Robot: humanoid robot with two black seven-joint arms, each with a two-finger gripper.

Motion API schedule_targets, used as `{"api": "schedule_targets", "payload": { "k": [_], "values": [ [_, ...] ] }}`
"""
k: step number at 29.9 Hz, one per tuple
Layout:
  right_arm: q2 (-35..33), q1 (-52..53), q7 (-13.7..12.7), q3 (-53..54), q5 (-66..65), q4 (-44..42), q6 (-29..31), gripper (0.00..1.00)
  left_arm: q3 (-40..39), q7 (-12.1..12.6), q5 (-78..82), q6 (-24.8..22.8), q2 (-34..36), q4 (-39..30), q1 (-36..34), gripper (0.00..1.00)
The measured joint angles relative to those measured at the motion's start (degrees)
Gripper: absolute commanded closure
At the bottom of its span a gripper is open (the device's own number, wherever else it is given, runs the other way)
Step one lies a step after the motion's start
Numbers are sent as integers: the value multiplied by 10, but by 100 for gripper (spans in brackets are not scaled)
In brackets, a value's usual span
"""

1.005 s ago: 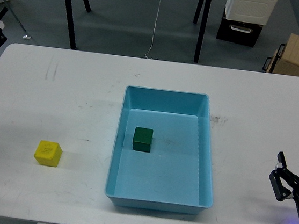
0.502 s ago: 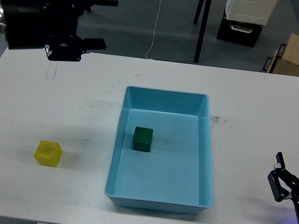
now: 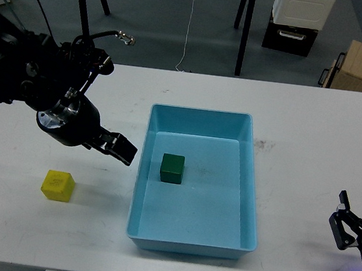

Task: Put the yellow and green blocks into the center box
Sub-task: 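Swing the left gripper over and down toward the yellow cube, then grasp the yellow cube with the left gripper and lift it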

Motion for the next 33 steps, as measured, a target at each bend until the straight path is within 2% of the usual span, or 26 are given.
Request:
{"api": "schedule_targets", "payload": {
  "k": [4, 11, 16, 23, 33],
  "values": [
    [-2, 0, -2, 2, 2, -15, 6, 0, 17, 0, 18, 12, -1, 40, 55, 0],
    [-3, 11, -30, -7, 2, -45, 12, 0, 23, -4, 20, 26, 7, 117, 121, 0],
    [-3, 24, -36, -10, 1, -52, 8, 0, 20, -8, 20, 30, 8, 167, 185, 0],
    [-5, 34, -42, -11, 0, -54, 5, 0, 19, -9, 22, 68, 10, 173, 231, 0],
    [-4, 28, -43, -19, 0, -54, 6, 0, 20, -10, 93, 74, 60, 172, 249, 0]
  ]
}}
